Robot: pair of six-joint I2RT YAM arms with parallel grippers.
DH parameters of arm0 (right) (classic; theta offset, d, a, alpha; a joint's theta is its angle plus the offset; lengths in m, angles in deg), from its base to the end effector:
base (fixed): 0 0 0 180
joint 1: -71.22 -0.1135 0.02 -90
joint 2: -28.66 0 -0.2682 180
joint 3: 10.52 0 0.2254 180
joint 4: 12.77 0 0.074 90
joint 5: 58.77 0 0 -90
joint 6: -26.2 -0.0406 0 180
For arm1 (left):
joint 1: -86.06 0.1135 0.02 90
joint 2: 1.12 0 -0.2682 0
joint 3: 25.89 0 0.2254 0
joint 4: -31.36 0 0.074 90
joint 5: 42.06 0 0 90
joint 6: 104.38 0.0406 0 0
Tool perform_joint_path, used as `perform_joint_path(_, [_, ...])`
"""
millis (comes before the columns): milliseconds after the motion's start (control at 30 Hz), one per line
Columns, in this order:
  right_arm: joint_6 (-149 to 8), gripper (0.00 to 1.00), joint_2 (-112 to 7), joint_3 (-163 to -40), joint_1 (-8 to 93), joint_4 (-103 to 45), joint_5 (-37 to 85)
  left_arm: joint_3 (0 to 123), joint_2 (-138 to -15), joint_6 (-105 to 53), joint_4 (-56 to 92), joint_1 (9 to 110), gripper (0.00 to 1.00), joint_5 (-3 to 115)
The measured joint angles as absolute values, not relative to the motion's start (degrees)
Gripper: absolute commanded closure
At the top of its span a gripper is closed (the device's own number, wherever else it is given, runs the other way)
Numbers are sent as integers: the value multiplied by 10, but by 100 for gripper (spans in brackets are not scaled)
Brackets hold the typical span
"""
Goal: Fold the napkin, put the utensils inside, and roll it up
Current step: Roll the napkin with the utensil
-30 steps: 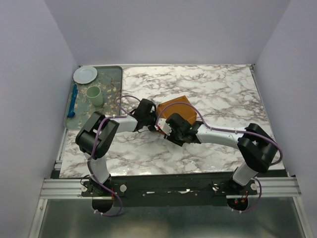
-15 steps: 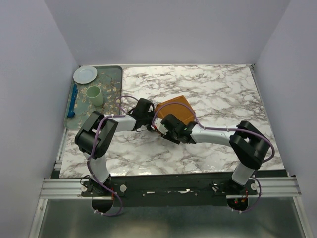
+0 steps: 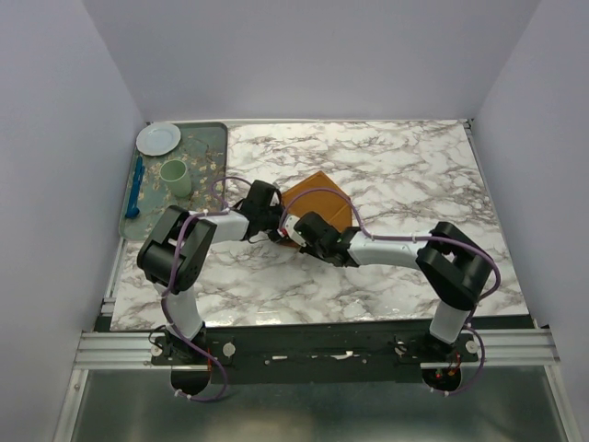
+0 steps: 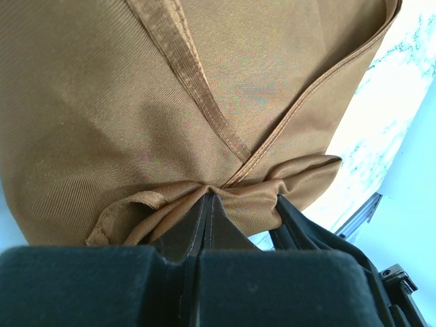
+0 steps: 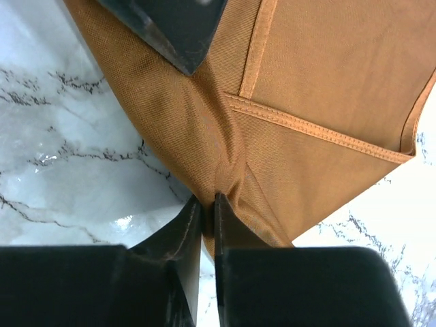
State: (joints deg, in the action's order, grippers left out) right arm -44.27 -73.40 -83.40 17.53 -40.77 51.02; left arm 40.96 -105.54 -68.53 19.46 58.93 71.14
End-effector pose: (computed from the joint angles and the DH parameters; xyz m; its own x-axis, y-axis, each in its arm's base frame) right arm 0.2086 0.2607 0.1716 -0.2519 -0.8739 -0.4157 -0.7786 0.4381 -0.4494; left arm 0.2933 -0.1683 0.1512 -0.9206 -0.3654 -0.1379 -0.1694 0.6916 -0.7021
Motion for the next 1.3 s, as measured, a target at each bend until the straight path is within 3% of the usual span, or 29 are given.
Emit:
perform_joint_path(67, [-442,87,-735,-837,175,-408,510,411,-1055,-684,192,591,100,712])
perform_joint_path(167, [-442,99,-737,-841,175,-408,504,412,-1055,-680,188,596,100,716])
perform_joint_path(500, [-480,99,-750,-889,180,-450,414,436,-1053,-657,128,627,98,731])
perform_joint_path(833, [-610,99,-768,-925,196,-457,271,463,-1051,-623,57,659,66,740])
perform_joint_path(1200, [-692,99,-773,-906,248,-423,142,469,-1012,-611,16,684,49,728])
perform_joint_path(1233, [-698,99,-773,-901,253,-414,129,472,-1004,-611,11,685,38,724])
perform_joint_path(1300, [-705,99,-773,-895,260,-404,114,475,-987,-611,0,685,35,716])
